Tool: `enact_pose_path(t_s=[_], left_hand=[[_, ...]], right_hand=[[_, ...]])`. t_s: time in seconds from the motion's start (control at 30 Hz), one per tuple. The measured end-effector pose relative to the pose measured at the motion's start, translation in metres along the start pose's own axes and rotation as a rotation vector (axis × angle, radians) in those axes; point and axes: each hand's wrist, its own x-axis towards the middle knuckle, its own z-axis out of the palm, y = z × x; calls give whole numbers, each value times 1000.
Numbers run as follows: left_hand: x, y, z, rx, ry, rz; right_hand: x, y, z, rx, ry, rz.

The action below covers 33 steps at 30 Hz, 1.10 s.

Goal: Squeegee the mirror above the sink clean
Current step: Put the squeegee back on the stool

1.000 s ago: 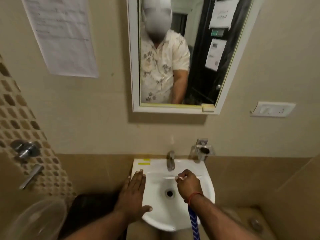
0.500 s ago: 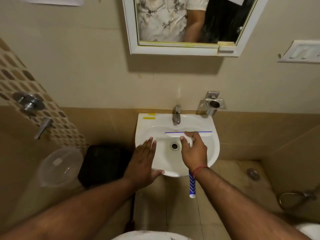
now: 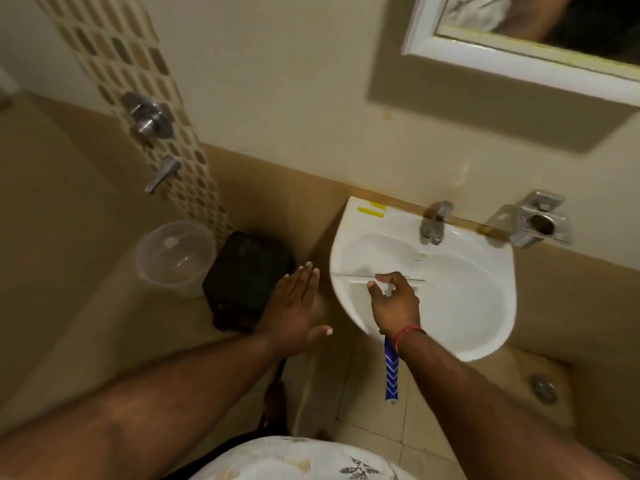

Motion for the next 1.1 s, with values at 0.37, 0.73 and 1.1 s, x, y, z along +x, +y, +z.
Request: enact_pose_path(t_s=[0.37, 0.73, 1.1], left_hand=[[-2, -150, 9, -92, 30, -303], [-2, -232, 47, -219, -63, -626], [12, -259, 133, -369, -154, -828]], right_hand=[[56, -75, 145, -207, -359, -161], [118, -80, 302, -216, -616, 71], [186, -5, 442, -246, -788, 209]])
